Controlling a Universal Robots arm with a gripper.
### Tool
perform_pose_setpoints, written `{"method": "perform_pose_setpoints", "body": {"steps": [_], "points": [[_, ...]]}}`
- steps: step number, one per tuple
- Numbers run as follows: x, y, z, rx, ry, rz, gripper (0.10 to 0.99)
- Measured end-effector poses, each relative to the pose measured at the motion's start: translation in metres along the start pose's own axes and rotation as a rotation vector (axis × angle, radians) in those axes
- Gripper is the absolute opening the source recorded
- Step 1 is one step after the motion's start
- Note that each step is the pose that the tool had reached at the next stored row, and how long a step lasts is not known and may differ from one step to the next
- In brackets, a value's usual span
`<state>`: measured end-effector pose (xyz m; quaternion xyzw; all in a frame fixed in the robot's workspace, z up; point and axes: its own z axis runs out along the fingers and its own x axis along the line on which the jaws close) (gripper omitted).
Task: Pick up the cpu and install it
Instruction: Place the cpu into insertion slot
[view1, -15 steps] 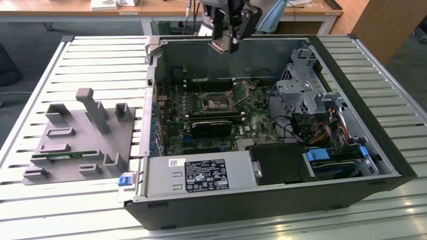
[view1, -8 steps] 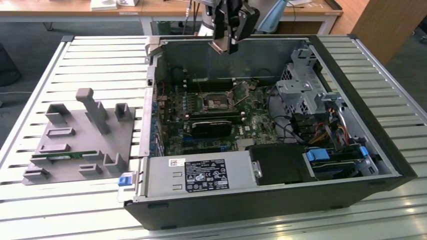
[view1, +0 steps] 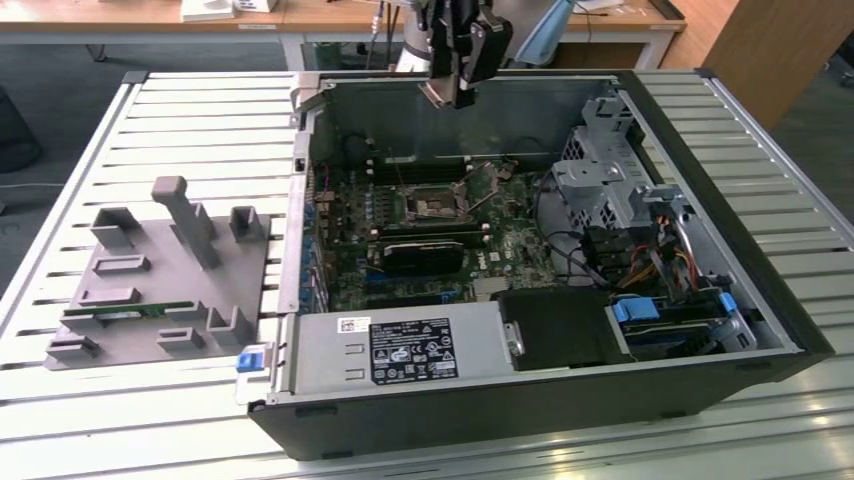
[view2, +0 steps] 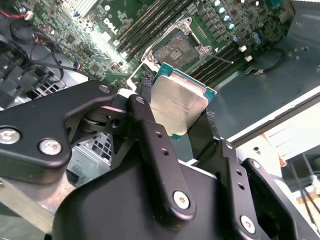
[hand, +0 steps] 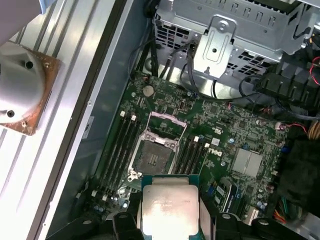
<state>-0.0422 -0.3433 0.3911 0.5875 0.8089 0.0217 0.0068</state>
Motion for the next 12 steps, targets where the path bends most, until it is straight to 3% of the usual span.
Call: {"method": "perform_pose_setpoints", "body": {"steps": [12], "points": [[0.0, -0.0001, 0.001, 0.0, -0.0035, 0.026, 0.541]]}}
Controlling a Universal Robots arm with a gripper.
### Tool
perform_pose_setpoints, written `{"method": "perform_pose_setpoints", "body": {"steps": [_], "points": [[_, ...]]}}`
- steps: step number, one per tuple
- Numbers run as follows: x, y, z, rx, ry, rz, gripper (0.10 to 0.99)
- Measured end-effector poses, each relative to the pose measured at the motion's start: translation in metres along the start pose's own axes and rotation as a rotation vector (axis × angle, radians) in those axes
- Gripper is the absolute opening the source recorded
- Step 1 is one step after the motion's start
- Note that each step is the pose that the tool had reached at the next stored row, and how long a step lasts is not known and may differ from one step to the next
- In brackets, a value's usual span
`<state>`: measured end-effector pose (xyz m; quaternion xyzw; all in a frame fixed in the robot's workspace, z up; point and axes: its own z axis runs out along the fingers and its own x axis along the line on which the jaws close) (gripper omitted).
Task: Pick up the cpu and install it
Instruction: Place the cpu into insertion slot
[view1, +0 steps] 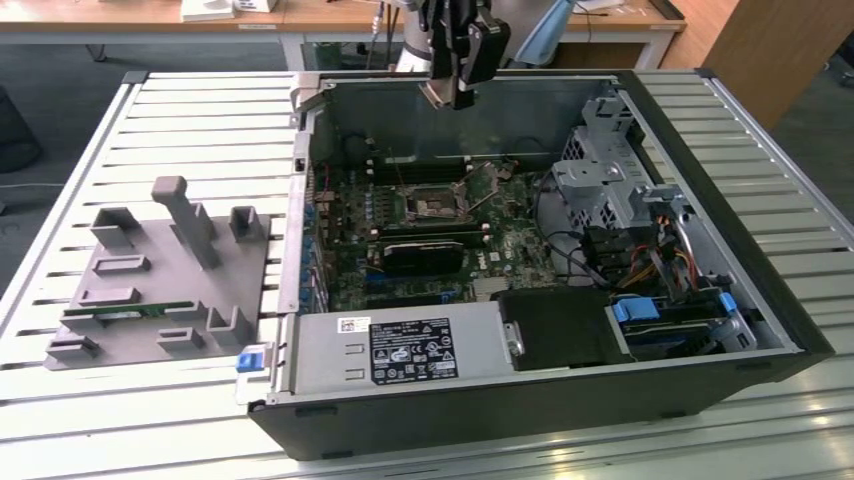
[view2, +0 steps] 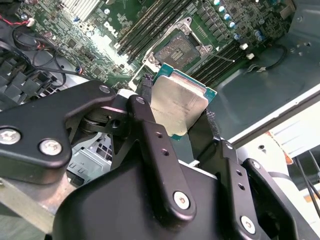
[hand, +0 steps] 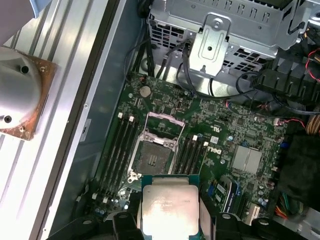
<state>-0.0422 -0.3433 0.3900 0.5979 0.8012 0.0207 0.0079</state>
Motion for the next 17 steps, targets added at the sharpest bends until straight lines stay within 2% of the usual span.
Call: {"method": "perform_pose_setpoints", "body": {"steps": [17], "points": [[-0.0001, -0.0003, 0.0084, 0.0, -0.0011, 0.0, 0.541]]}}
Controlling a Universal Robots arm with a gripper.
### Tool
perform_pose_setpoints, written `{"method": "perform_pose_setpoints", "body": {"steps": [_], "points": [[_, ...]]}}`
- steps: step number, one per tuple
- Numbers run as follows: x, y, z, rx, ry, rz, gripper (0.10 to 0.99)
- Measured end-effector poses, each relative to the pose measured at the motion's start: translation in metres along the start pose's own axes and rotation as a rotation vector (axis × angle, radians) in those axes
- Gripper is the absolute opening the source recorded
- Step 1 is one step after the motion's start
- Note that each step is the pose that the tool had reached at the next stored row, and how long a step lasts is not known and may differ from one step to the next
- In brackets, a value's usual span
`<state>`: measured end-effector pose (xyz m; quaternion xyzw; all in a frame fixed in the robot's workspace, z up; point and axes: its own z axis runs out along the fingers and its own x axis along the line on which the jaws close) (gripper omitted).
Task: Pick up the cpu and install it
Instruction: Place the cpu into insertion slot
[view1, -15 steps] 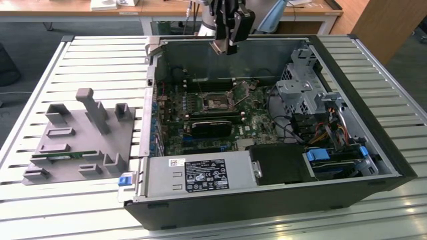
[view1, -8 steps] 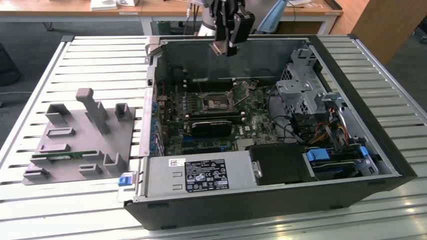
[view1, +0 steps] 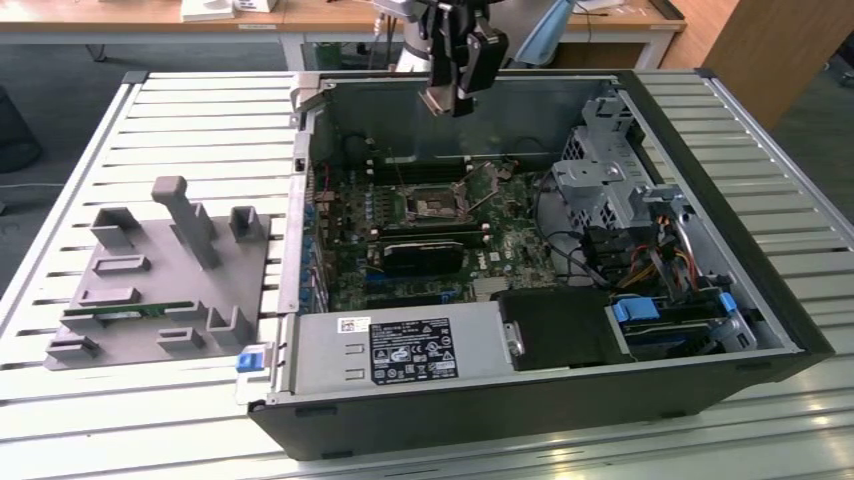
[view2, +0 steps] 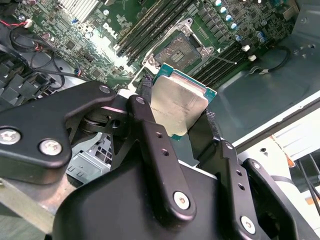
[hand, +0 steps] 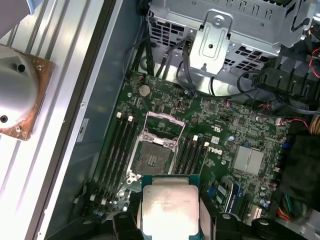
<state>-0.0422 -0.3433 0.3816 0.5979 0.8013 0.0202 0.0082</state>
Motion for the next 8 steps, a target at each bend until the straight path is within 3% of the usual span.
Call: {"method": "perform_pose_setpoints", "body": {"steps": [8], "points": [[0.0023, 0.0005, 0.0072, 0.0, -0.0029, 0.042, 0.541]]}}
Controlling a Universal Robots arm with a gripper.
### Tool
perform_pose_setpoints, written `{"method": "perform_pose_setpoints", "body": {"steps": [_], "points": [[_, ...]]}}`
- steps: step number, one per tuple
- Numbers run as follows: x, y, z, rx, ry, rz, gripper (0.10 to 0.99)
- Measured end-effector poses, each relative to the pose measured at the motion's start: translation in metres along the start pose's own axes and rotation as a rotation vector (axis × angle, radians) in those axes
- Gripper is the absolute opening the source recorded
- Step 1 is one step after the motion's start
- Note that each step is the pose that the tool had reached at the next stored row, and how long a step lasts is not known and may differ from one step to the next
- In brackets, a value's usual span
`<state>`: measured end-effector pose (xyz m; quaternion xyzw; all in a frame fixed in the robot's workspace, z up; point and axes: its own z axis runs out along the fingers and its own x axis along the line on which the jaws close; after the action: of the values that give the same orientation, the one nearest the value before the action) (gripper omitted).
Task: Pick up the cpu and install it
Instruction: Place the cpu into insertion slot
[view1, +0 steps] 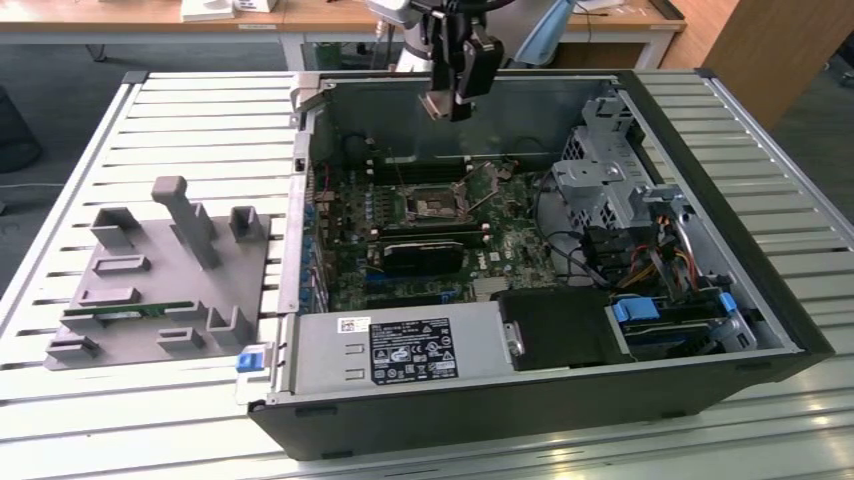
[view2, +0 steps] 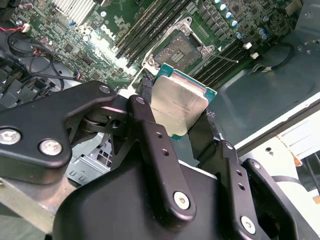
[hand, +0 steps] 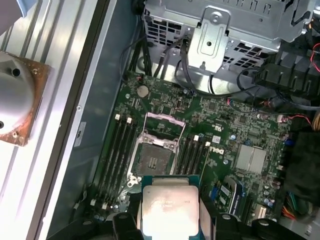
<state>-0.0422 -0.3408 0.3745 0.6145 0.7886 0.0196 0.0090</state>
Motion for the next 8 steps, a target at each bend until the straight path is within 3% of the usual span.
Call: {"method": "perform_pose_setpoints", "body": {"steps": [8], "points": [[0.0, -0.0003, 0.0082, -0.001, -0.0058, 0.133, 0.541]]}}
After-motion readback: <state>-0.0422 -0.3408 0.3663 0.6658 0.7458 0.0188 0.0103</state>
